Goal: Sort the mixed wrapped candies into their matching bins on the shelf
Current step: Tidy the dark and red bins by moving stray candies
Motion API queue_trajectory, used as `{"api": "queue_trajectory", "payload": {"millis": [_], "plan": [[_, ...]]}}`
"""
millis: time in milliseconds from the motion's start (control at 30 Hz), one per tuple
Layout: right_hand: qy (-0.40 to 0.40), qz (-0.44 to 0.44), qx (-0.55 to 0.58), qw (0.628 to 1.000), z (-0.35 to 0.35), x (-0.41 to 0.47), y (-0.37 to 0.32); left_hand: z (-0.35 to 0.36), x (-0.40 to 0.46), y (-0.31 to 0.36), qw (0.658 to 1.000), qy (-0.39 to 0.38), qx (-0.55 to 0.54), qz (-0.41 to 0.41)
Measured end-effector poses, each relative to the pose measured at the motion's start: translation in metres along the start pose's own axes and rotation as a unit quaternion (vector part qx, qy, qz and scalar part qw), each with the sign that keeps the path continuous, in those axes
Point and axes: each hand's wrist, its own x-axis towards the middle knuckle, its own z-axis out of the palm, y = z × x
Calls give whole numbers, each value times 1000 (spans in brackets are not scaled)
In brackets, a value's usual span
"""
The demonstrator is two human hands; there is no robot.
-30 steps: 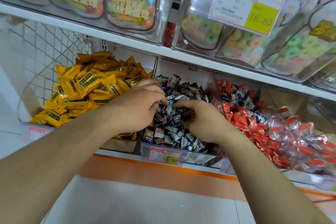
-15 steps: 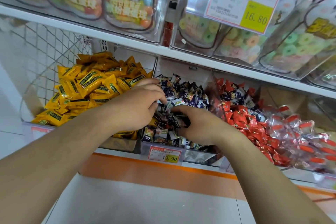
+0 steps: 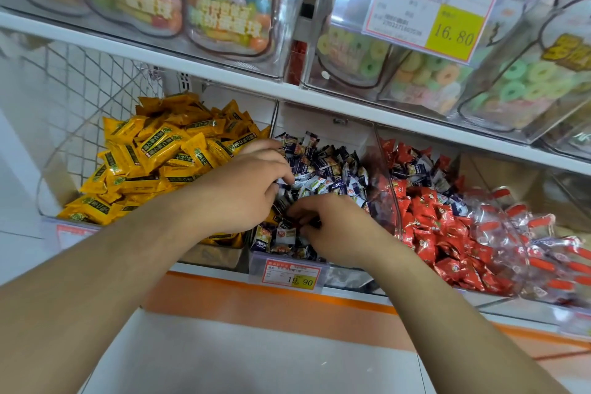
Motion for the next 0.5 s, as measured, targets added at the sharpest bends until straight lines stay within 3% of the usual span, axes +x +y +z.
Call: {"api": "queue_trajectory", "payload": {"millis": [500], "plan": [[7, 15, -51, 999, 2, 7, 8, 1, 0, -2, 1000, 3, 1, 7]]}}
